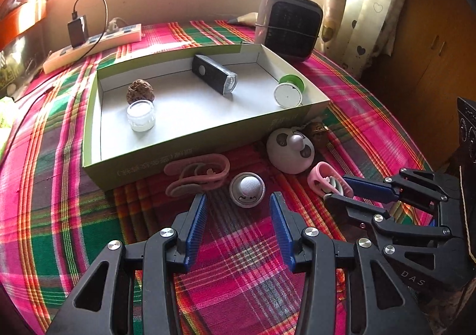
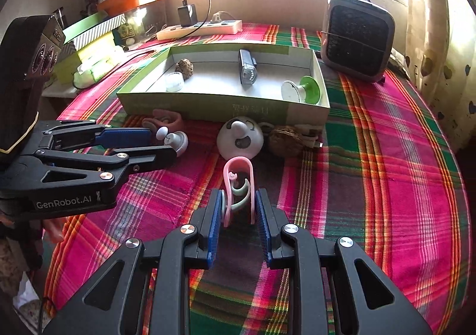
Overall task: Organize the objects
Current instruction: 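Close the left tool on the white round knob while the right tool holds the pink clip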
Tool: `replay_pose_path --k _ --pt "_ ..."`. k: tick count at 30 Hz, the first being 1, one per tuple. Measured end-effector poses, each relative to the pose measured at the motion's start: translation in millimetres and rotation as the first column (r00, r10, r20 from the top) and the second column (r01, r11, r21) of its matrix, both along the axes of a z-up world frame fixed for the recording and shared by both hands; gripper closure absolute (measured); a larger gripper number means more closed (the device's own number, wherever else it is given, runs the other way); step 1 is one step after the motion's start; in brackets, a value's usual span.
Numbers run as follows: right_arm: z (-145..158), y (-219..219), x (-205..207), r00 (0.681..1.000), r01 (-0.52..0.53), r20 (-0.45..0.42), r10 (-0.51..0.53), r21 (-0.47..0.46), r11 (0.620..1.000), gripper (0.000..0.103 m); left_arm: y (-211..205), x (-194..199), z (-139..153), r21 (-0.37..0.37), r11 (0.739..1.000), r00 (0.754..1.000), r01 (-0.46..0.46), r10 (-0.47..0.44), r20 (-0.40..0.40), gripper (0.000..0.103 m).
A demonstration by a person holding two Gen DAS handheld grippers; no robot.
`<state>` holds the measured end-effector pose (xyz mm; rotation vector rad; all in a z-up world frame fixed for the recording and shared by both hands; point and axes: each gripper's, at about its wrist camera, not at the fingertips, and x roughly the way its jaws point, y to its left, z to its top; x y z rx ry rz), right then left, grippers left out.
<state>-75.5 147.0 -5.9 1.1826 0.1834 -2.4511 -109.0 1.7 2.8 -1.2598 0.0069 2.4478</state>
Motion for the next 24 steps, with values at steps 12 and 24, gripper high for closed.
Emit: replay_pose_path --k 12,24 --pt "-2 8 -3 1.000 0.005 0.004 -0.005 -0.015 1.000 0.079 15 -8 -2 -0.015 1.000 1.000 -0.017 0.017 -0.004 0.061" --pt "-3 8 -5 1.000 -0.001 0.003 0.001 -0.023 1.000 0.079 20 -9 -2 -0.065 0.997 0.999 -0.038 0.038 -0.013 0.065"
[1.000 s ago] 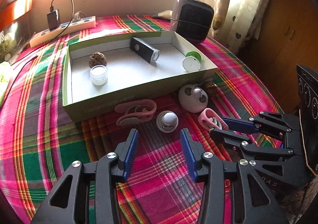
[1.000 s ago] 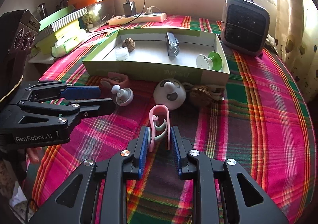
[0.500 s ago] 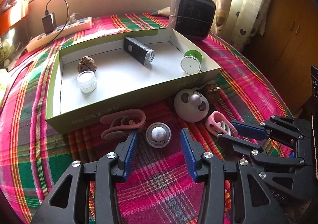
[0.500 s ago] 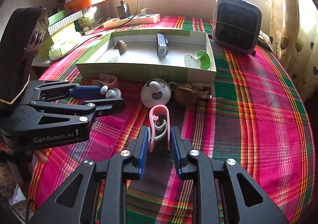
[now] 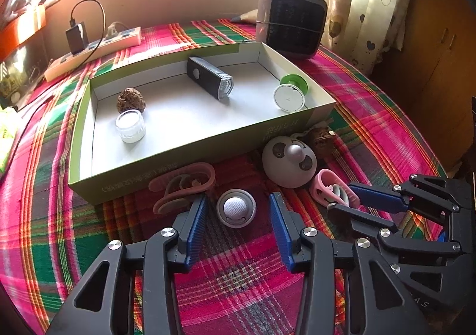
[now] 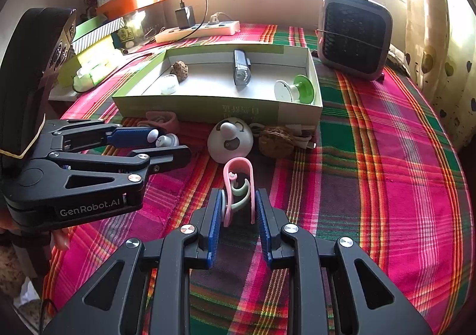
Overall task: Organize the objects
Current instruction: 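Close the left tool on the white round knob while the right tool holds the pink clip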
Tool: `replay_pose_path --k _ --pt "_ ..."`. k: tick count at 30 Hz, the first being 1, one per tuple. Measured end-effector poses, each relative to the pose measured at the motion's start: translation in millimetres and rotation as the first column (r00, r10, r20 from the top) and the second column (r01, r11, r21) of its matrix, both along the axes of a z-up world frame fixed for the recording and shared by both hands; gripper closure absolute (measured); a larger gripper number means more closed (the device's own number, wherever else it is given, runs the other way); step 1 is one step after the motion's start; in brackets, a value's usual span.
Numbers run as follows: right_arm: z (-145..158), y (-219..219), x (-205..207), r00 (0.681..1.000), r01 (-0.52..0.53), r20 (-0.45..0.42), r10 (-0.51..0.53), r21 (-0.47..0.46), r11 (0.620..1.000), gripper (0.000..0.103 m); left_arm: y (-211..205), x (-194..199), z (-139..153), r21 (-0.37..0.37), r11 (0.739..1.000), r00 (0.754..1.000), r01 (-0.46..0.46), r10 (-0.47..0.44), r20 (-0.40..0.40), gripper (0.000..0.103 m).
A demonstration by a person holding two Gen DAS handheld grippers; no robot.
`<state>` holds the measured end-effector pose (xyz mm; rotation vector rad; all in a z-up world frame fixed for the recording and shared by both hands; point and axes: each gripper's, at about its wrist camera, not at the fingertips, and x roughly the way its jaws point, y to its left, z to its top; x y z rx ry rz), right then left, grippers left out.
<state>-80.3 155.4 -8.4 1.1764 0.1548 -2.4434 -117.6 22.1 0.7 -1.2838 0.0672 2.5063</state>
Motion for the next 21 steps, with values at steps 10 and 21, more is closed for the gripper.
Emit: replay_pose_path --k 10,21 --pt "-0.6 -0.1 0.3 1.000 0.000 -0.001 0.000 0.000 1.000 0.079 0.1 -0.6 0.1 -0.020 1.000 1.000 -0.008 0.008 -0.004 0.078" --pt "-0.6 0.0 0.5 1.000 -0.001 -0.001 0.001 -0.001 1.000 0.079 -0.3 -0.4 0.5 -0.018 1.000 1.000 -0.009 0.009 -0.004 0.079"
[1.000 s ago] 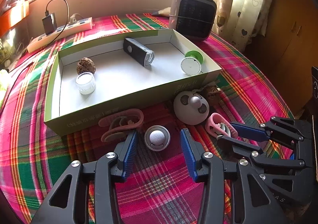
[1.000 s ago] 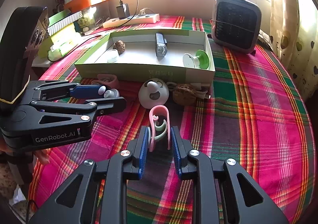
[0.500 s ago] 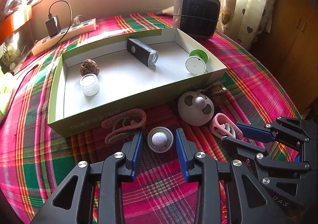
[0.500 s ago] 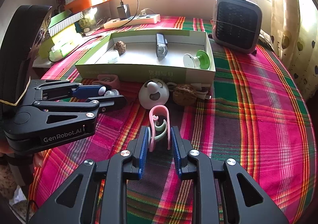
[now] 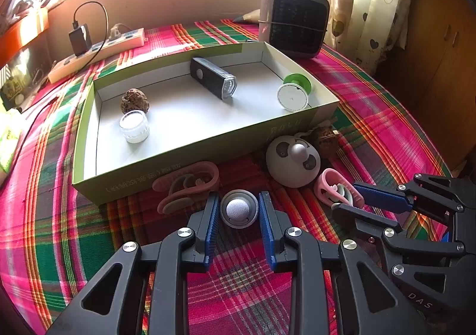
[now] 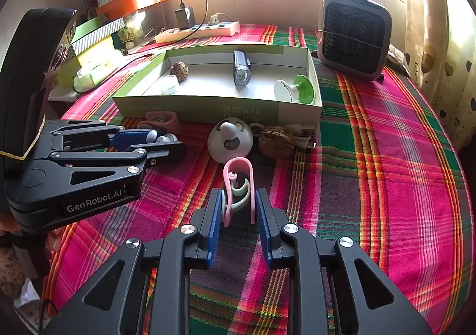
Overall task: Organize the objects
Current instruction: 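Close the left tool on the white round knob while the right tool holds the pink clip, then carry the white knob with the left tool while the right tool carries the pink clip into the box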
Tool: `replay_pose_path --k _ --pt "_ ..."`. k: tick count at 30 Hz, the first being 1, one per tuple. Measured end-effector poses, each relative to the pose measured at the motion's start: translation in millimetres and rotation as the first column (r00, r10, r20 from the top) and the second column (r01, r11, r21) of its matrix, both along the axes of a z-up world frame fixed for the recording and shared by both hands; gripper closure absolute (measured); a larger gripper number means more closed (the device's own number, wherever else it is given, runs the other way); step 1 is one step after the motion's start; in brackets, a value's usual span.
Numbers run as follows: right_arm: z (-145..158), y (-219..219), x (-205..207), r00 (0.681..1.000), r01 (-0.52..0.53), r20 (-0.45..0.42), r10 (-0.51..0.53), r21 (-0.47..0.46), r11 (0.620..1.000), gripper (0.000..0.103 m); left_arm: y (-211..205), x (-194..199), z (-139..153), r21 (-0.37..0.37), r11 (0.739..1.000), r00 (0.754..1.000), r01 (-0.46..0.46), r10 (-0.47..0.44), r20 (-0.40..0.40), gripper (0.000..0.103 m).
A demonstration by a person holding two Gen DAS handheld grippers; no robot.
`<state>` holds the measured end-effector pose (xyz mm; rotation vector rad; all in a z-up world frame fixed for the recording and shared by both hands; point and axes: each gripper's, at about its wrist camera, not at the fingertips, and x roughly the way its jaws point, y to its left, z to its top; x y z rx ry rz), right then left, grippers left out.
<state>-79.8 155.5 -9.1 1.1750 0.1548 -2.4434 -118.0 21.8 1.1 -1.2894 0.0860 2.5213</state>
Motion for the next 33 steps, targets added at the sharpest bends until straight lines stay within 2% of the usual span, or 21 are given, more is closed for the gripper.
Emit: replay_pose_path --k 18,33 --pt "7 -3 3 1.000 -0.017 -0.023 0.017 -0.008 1.000 0.079 -4 7 7 -0.003 1.000 1.000 -0.005 0.004 -0.013 0.079" --pt "30 -6 -1 0.996 -0.016 -0.083 0.014 -0.024 1.000 0.079 -11 9 29 0.002 1.000 0.998 -0.027 0.027 -0.055 0.079"
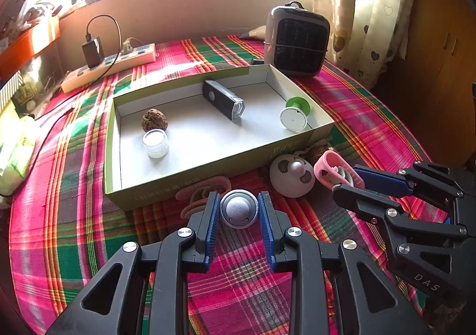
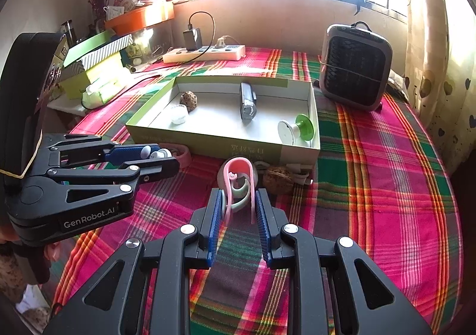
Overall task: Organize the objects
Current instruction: 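Carry the white knob with the left tool while the right tool carries the pink clip into the box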
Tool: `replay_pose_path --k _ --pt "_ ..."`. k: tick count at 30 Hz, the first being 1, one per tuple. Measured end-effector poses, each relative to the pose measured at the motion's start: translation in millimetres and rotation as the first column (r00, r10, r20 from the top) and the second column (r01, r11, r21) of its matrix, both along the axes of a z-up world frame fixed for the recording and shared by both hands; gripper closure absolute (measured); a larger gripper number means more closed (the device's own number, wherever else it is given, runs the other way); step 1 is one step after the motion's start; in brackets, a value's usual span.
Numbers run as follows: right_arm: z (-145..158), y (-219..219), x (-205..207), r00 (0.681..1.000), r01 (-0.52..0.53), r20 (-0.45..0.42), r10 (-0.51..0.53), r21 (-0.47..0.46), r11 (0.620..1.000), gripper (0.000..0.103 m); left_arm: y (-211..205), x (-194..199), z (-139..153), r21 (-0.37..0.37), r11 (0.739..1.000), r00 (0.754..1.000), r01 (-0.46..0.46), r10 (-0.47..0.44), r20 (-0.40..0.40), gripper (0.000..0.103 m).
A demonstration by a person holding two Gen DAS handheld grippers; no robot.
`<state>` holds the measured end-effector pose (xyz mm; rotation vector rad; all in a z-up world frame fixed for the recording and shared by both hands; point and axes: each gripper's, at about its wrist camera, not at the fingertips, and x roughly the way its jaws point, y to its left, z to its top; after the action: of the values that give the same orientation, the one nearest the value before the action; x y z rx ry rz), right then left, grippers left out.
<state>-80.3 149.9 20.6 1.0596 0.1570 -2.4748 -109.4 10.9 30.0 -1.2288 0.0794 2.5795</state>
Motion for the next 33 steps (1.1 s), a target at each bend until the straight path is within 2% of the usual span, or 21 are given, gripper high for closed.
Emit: replay_pose_path --k 14,33 --pt "13 -8 -17 1.000 -0.008 -0.030 0.008 -0.005 1.000 0.079 -14 -14 19 0.008 0.999 0.998 -0.032 0.033 -0.050 0.079" --pt "20 -11 -63 0.999 0.010 -0.033 -0.009 0.003 1.000 0.079 -35 -44 17 0.021 0.996 0.995 -0.089 0.090 -0.044 0.079"
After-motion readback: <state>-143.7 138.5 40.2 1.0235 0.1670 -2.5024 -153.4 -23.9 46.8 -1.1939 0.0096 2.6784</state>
